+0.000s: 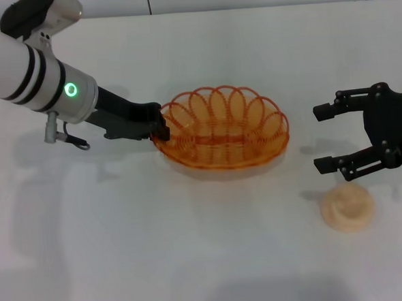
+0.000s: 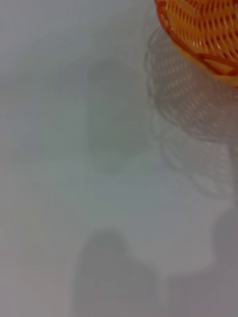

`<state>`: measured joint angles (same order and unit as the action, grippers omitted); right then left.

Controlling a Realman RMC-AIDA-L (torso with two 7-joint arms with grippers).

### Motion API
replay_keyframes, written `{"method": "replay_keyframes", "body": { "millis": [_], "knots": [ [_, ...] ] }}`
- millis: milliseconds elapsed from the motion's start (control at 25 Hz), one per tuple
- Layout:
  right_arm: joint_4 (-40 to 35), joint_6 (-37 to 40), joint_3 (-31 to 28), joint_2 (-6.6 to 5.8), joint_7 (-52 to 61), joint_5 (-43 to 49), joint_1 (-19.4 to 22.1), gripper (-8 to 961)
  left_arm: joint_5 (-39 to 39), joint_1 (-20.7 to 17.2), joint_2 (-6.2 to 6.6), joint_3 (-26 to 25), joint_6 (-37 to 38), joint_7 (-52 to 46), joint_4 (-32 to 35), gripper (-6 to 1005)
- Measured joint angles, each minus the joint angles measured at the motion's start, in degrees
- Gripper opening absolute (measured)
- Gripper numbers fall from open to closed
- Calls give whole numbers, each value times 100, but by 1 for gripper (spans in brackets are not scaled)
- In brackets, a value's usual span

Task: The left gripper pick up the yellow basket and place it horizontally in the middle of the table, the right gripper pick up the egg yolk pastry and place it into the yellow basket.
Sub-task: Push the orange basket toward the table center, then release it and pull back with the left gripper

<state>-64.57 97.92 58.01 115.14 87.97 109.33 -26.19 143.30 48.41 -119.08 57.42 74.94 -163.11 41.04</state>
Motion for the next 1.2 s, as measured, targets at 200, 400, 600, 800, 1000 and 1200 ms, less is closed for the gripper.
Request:
{"method": "replay_keyframes", "body": {
  "millis": [200,400,600,800,1000,1200],
  "knots": [
    [6,-1,0,0,0,1,0,872,-81,-29,-1,91,29,7,-57,108],
    [6,-2,0,0,0,1,8,872,-327,-129,-8,93,60,98,-62,163],
    [6,-2,0,-1,14,1,39,872,-622,-272,27,62,196,275,8,251],
    [-3,-2,0,-1,26,-1,68,872,-727,-446,51,52,326,392,281,468],
    [-6,-2,0,4,33,-10,78,873,-735,-719,66,50,414,505,790,664],
    [-1,-11,0,8,50,-66,99,872,-699,-1106,110,50,397,854,1526,886]
  ]
}}
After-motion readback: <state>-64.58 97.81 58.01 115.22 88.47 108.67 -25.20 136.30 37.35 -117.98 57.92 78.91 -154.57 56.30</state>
